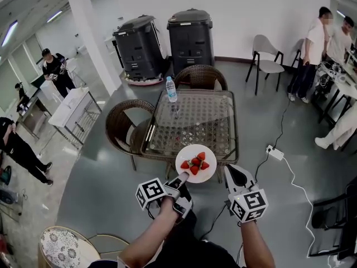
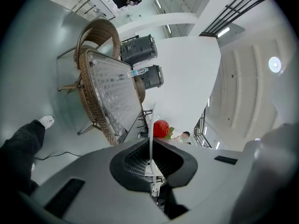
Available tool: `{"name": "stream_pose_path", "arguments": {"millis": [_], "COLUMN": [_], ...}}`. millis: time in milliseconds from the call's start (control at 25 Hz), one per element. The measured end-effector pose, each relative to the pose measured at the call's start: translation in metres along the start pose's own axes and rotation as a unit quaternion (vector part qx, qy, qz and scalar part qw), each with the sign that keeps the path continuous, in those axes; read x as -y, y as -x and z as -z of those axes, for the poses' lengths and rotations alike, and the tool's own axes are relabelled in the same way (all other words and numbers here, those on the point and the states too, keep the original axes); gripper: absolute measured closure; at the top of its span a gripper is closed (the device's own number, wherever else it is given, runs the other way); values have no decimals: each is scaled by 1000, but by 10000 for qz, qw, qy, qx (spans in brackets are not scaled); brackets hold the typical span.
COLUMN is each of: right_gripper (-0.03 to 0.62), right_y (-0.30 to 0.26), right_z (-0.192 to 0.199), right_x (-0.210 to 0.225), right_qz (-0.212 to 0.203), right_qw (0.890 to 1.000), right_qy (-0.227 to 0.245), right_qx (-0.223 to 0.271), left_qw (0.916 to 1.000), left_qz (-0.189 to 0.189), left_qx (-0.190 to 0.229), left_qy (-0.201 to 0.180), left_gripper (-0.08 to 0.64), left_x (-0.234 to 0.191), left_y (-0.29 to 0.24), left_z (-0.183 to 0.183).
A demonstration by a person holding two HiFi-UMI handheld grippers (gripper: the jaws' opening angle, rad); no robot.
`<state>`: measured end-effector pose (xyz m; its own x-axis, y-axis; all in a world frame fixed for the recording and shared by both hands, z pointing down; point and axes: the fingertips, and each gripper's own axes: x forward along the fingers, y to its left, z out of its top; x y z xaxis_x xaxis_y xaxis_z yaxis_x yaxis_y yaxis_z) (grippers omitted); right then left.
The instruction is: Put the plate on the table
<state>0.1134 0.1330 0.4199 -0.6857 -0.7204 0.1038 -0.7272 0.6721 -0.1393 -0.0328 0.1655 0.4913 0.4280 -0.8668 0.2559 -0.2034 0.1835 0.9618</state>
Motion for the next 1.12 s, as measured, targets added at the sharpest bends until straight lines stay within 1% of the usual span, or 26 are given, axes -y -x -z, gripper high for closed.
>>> {"name": "stream_pose_path", "arguments": {"millis": [280,640,840,960,1120], "right_gripper": [588,588,588,588,588], "right_y": [-53,-160,-213,-236,-255], "right_z": [9,5,-6,-7,-13], "right_x": [31,64,83,88,99], "right_qz": [166,493,706,801,889], "right_qw": [9997,9980,9964,9957,9951], "right_qy": [-35,-148,-181,-177,-135], "right_qx": [-161,-367,-422,-421,-422], "left_qw": [9999,9989,9978,9971,9965], "left_qz": [36,49,157,197,195], "left_qx": [-108,-456,-642,-729,-806], "left_qy": [-10,16,0,-44,-64], "left_gripper": [545,545,545,545,545], "left_x": [-5,-9,-2,-5,-6], "left_y": [-52,-125,-162,-176,-191], "left_z": [-45,-135,-179,-197,-211]}}
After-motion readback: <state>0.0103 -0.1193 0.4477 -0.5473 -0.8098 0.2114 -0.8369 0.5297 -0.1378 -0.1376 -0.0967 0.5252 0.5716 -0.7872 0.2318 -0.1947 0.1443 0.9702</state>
